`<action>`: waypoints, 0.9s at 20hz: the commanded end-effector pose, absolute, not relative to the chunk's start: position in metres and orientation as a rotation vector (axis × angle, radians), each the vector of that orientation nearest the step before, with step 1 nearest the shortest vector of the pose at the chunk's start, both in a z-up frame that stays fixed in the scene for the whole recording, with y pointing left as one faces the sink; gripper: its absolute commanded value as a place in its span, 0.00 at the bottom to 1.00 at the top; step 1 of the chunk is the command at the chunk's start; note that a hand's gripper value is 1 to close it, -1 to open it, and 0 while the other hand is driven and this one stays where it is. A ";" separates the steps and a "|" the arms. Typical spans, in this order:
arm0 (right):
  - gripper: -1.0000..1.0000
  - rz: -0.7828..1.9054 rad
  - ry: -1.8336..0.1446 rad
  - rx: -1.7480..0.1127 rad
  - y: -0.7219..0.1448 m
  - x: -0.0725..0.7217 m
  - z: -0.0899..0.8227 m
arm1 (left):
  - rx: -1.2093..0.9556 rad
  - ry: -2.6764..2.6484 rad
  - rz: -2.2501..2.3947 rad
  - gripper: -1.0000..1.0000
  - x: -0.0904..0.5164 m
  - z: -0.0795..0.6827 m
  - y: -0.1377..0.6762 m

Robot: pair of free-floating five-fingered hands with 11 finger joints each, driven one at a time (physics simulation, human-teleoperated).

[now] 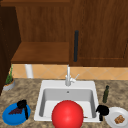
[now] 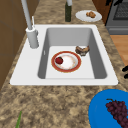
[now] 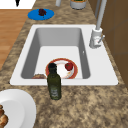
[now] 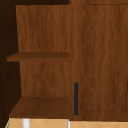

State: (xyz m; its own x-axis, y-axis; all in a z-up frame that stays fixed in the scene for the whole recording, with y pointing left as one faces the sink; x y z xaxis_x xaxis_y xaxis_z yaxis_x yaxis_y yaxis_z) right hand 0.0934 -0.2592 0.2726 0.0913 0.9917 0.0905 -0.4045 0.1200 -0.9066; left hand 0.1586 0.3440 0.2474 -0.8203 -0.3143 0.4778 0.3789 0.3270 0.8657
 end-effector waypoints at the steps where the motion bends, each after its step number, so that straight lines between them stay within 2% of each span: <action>1: 0.50 1.251 -0.897 -0.854 -0.259 0.093 0.273 | -0.018 -1.945 -1.629 0.00 0.152 0.247 0.326; 18: 0.50 1.251 -0.897 -0.854 -0.259 0.093 0.273 | -0.127 -2.037 -1.698 0.00 0.157 0.235 0.293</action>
State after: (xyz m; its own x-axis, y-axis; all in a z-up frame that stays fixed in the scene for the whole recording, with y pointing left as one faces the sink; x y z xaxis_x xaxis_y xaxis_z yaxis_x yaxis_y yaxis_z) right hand 0.0934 -0.2592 0.2726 0.0913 0.9917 0.0905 -0.4045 0.1200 -0.9066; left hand 0.1545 0.2933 0.2364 -0.8319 -0.3145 0.4573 0.3703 0.2992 0.8794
